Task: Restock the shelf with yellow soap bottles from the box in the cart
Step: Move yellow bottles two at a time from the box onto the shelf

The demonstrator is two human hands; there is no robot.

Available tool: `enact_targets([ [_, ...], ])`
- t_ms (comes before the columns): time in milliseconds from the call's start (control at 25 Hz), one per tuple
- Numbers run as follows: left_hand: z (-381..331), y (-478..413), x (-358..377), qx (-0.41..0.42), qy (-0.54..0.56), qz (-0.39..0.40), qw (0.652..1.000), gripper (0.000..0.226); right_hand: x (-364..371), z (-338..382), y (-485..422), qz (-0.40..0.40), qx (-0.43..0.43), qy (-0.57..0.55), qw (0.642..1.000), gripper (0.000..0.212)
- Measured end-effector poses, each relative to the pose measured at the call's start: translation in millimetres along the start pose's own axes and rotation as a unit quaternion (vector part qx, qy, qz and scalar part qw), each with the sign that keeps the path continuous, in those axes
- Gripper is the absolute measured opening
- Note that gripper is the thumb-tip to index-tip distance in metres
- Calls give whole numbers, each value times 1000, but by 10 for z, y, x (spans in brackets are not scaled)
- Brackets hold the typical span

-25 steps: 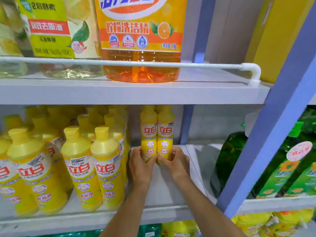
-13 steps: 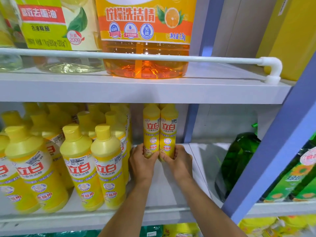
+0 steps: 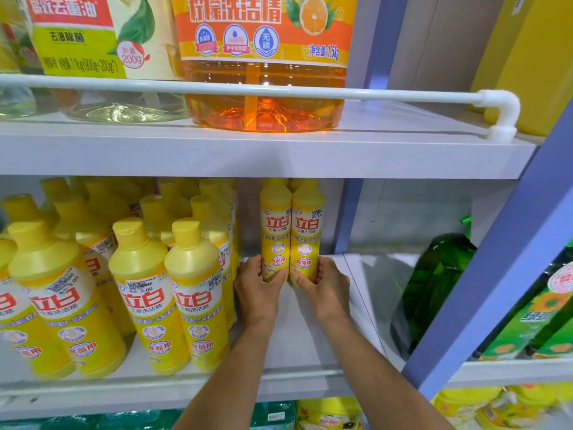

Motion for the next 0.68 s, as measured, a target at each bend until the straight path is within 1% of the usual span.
enact_targets([
  [280,33,-23,22,0,-12,2,1000,50,-5,31,0,0,-21,23,1000,58],
  [440,46,-28,28,-5,-23,8,1000,47,2,41,6,6,-29,48,998,61],
  [560,3,-15,45,-20,-34,49,998,53,10,120,20,34,-47,90,994,60],
  [640,-85,63,21,-18,-85,79,993,57,-40,203,56,67,-66,122,988,55],
  [680,-140,116,-4,-15,-121,91,988,55,-79,236,85,85,-74,135,984,53],
])
Point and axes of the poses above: each hand's wrist, its own y-axis away from the middle knuckle, its own x-axis out of the palm, z = x × y, the point moved 7 cm from there along -y, towards the middle knuckle, and after that the axes turned 10 degrees about -x, right-handed, at the moved point
